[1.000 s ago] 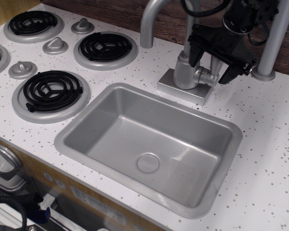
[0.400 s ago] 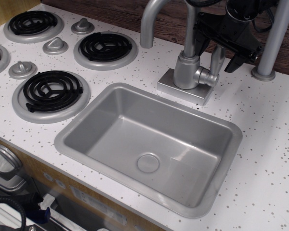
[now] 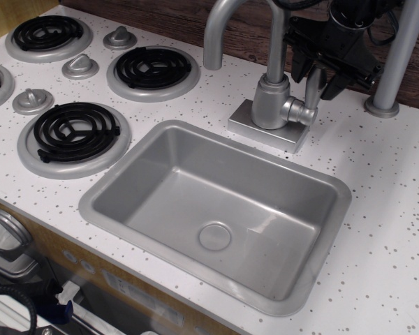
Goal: Lever vertical to front
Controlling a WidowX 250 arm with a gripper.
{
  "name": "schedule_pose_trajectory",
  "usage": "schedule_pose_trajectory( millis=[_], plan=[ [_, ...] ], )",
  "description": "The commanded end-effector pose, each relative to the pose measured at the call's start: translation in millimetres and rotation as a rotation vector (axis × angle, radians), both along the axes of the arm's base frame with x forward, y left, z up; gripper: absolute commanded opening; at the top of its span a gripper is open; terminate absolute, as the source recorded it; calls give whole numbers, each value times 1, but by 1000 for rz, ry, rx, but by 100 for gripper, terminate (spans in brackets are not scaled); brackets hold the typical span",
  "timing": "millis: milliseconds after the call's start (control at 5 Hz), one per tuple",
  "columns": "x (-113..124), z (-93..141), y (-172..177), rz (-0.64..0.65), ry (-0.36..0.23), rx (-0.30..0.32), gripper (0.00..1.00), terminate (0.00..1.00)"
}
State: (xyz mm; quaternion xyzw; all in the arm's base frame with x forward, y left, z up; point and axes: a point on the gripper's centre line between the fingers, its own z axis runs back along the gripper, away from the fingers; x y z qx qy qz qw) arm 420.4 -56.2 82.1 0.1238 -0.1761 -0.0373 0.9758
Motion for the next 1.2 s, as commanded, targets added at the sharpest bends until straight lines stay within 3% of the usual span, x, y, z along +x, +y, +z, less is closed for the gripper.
schedule_pose_trajectory(
  millis=[0,400,600,800,1000],
  plan=[
    [-6,16,-1,53,-35,-14,0,0],
    [-36,5,-4,134,128,-58,0,0],
    [-40,-10,-3,168,177,-155,0,0],
    [-42,-25,-2,166,189,-215,0,0],
    [-43,-34,-1,158,176,-228,0,0]
  ],
)
